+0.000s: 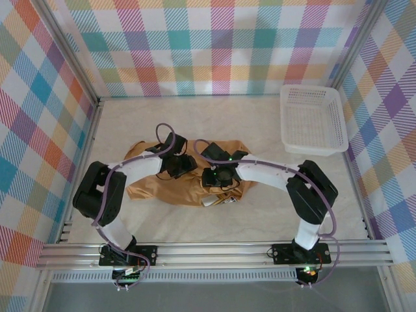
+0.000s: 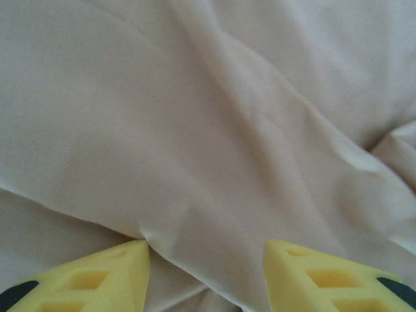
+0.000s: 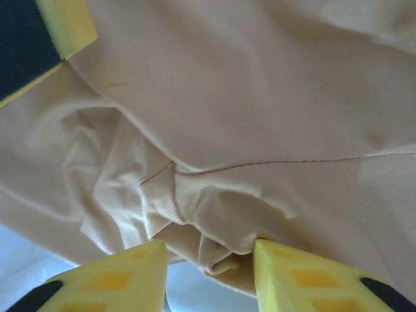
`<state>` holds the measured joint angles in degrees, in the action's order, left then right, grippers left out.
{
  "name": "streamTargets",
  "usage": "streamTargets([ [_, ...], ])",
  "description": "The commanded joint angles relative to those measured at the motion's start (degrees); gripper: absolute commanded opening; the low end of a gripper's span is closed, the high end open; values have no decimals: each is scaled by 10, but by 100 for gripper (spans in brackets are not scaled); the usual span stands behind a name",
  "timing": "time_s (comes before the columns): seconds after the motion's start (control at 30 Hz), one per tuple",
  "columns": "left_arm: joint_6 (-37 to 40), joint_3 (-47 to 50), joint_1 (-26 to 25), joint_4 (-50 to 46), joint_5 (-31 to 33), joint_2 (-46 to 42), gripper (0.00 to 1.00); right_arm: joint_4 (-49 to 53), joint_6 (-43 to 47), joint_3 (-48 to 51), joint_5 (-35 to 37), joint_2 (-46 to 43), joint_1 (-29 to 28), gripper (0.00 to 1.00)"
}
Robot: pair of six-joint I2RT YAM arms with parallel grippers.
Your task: Fold the inside-out t-shirt
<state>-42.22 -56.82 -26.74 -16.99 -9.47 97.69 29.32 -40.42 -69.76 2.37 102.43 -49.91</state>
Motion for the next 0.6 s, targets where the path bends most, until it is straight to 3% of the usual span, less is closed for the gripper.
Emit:
streamTargets([
  [0.0, -12, -12, 15, 29, -28, 33, 49, 30, -15, -19, 12, 12, -3, 31],
  [0.1, -24, -13, 26, 51, -52, 57, 48, 37, -14, -20, 14, 8, -3, 11],
  [0.17, -28, -20, 29, 60, -58, 74, 42, 52, -3, -30, 24, -4, -3, 0],
  [0.2, -29, -23, 30, 61, -59, 81, 33, 59, 4, -38, 31, -13, -2, 0],
  [0.27, -34, -36, 33, 56, -58, 100, 0, 75, 34, -63, 42, -35, 1, 0],
  [0.57, -22, -49, 94, -11, -6, 91, 0, 73, 140, -131, -5, -140, 84, 0],
])
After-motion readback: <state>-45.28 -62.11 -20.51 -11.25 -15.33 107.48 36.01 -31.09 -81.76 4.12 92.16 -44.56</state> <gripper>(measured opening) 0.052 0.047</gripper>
